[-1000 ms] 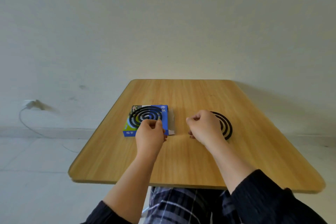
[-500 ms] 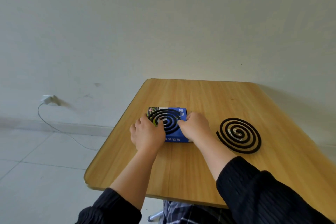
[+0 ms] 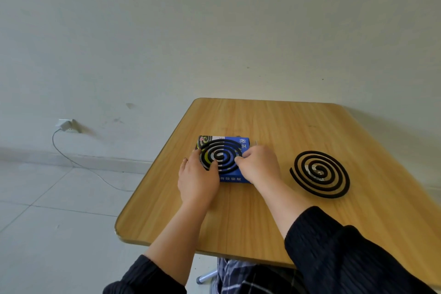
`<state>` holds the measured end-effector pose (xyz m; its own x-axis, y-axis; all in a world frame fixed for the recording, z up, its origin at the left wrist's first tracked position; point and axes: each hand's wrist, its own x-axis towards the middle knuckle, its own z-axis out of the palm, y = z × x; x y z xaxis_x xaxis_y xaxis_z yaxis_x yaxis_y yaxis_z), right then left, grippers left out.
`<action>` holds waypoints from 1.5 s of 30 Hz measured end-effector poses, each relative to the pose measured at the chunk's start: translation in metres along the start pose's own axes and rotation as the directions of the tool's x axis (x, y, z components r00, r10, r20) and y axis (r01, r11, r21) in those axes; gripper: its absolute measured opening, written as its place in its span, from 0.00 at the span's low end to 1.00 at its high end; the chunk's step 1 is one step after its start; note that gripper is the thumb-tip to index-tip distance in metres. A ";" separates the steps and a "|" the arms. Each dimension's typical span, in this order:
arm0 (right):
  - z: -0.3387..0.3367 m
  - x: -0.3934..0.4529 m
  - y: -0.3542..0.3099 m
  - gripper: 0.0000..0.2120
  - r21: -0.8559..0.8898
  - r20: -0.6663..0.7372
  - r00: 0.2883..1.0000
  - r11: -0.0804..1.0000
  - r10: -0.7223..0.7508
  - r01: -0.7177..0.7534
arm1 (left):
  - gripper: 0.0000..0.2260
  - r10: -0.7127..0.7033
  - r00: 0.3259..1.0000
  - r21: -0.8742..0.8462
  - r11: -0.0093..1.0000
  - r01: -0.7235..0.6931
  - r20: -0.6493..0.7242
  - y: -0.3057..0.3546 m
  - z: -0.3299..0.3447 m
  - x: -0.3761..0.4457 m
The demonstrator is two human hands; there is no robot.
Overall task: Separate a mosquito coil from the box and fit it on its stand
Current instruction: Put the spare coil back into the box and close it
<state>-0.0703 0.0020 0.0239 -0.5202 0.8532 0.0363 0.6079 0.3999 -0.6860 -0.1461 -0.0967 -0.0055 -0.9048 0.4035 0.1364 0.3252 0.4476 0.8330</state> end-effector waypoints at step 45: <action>-0.035 -0.009 0.024 0.18 0.683 -0.146 0.921 0.711 0.360 -0.170 | 0.32 0.113 0.993 0.183 0.977 -0.114 0.013 0.032 0.025 -0.021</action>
<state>-0.0304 0.0155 0.0324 -0.1724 0.9791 -0.1075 0.1111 -0.0891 -0.9898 -0.1102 -0.0711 0.0050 -0.8585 0.4619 0.2227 0.4705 0.5369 0.7002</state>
